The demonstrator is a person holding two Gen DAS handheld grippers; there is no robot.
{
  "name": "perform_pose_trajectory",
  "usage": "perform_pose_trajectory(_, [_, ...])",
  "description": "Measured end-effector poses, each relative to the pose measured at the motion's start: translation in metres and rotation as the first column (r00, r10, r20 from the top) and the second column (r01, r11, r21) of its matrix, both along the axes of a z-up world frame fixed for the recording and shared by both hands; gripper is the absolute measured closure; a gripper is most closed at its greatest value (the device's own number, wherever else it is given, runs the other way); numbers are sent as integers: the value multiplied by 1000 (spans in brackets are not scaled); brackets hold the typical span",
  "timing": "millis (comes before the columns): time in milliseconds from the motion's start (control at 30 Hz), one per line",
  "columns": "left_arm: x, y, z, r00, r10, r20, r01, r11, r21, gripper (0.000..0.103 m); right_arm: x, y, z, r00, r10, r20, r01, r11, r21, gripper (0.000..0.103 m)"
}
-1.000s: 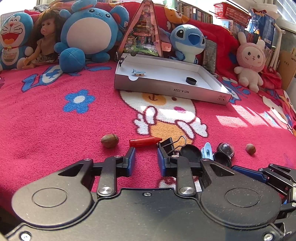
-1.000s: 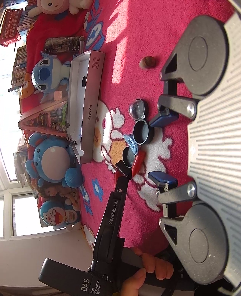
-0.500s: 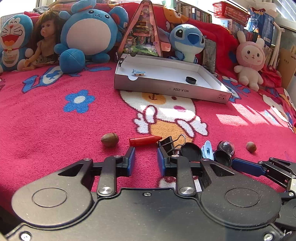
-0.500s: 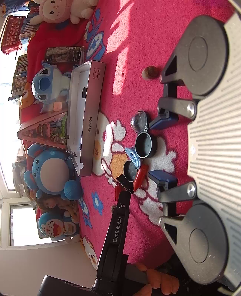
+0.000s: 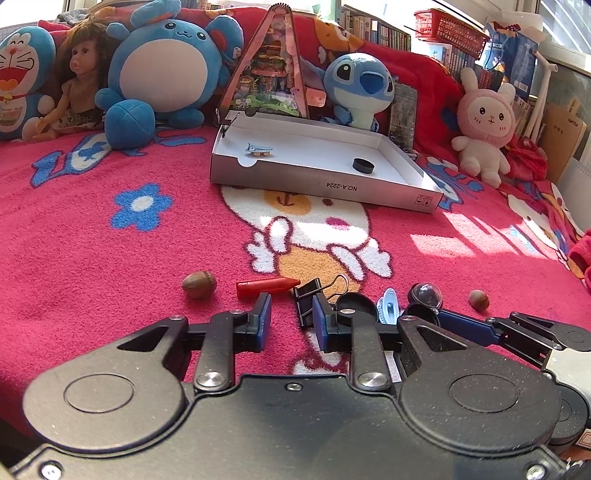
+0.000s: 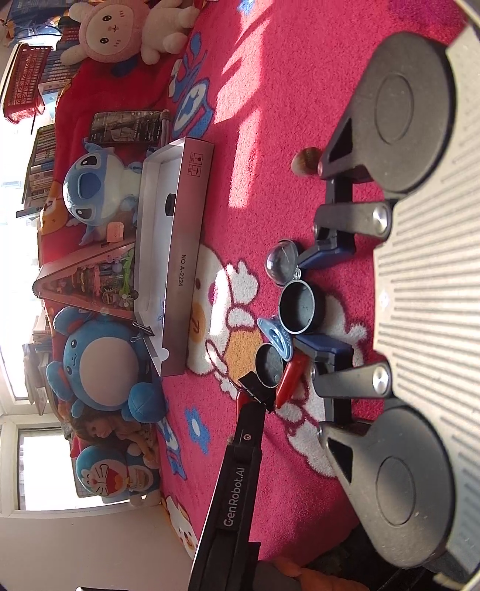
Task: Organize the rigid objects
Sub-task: 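Move the left tool to the black binder clip while the right tool approaches the walnut, then close the left tool on the black binder clip and lift it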
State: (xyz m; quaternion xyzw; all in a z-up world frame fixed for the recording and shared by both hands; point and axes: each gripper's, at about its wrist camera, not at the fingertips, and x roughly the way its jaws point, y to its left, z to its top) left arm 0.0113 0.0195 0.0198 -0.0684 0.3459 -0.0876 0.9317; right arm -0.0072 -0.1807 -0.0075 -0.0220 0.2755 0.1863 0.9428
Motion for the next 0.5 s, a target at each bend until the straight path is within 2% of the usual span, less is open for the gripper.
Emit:
perform_pose_trajectory(133, [1, -4, 1, 1000, -26, -3, 26, 999, -19, 80, 5, -3, -1, 999, -39, -3, 39, 999, -10, 53])
perform_pose_trajectory(500, [5, -5, -7, 1000, -2, 15, 0, 996, 95, 78, 9, -5, -1, 999, -50, -5, 50, 999, -3, 53])
